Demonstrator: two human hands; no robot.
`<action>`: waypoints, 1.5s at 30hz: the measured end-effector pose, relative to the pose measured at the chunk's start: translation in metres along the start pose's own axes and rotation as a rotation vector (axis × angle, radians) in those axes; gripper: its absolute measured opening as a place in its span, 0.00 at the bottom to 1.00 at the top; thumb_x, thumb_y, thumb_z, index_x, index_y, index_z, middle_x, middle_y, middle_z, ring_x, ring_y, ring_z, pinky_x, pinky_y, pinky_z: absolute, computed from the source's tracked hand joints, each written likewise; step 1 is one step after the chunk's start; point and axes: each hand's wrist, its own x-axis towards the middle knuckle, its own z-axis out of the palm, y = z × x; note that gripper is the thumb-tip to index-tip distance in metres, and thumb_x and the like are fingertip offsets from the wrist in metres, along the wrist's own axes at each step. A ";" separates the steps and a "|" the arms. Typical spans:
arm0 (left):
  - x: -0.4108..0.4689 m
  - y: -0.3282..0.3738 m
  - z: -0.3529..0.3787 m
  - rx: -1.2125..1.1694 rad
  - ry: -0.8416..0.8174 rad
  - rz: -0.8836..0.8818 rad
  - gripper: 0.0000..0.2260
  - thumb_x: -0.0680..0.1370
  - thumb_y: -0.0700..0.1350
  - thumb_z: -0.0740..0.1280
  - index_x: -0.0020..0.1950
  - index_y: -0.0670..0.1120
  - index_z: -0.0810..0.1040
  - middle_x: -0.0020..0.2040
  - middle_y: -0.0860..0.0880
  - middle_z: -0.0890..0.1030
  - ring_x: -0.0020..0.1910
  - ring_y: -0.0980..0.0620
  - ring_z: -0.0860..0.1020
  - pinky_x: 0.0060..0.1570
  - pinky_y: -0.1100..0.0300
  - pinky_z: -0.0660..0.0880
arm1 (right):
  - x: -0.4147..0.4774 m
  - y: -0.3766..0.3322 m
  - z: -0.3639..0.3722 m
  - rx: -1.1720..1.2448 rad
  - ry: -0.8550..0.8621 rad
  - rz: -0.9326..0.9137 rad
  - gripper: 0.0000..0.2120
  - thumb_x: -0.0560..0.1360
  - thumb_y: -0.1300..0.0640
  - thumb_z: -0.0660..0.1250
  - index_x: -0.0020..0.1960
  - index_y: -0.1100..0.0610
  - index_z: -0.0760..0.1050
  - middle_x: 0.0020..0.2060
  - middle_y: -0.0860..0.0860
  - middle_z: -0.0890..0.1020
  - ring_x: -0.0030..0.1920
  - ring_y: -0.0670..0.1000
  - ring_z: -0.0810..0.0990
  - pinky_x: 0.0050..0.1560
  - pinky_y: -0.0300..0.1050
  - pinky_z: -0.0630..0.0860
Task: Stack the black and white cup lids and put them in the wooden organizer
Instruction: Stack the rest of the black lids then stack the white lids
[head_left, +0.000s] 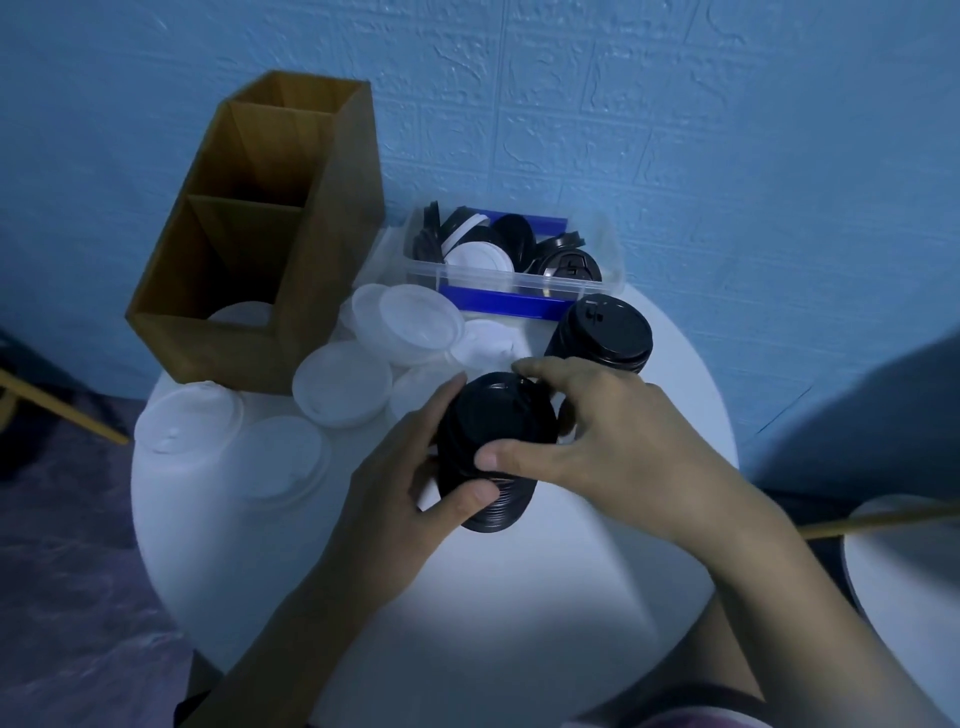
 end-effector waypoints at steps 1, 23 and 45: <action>0.000 0.000 0.000 -0.015 -0.001 -0.008 0.36 0.71 0.58 0.72 0.76 0.70 0.62 0.70 0.56 0.76 0.67 0.51 0.78 0.62 0.44 0.78 | 0.001 0.004 -0.002 0.011 -0.005 -0.013 0.31 0.66 0.30 0.71 0.65 0.42 0.75 0.52 0.40 0.81 0.50 0.44 0.78 0.53 0.41 0.75; 0.001 -0.003 0.001 -0.090 0.019 -0.050 0.33 0.70 0.54 0.75 0.74 0.60 0.69 0.64 0.50 0.81 0.62 0.45 0.81 0.59 0.41 0.79 | 0.001 0.011 0.010 0.245 0.130 -0.128 0.38 0.68 0.42 0.78 0.75 0.41 0.68 0.58 0.41 0.77 0.60 0.43 0.76 0.66 0.42 0.72; 0.002 -0.003 0.000 -0.093 -0.089 -0.061 0.32 0.73 0.52 0.72 0.76 0.55 0.68 0.67 0.49 0.79 0.65 0.44 0.79 0.63 0.40 0.76 | 0.009 0.023 0.000 0.221 -0.212 -0.289 0.27 0.75 0.56 0.75 0.71 0.40 0.73 0.74 0.38 0.68 0.76 0.33 0.59 0.76 0.41 0.61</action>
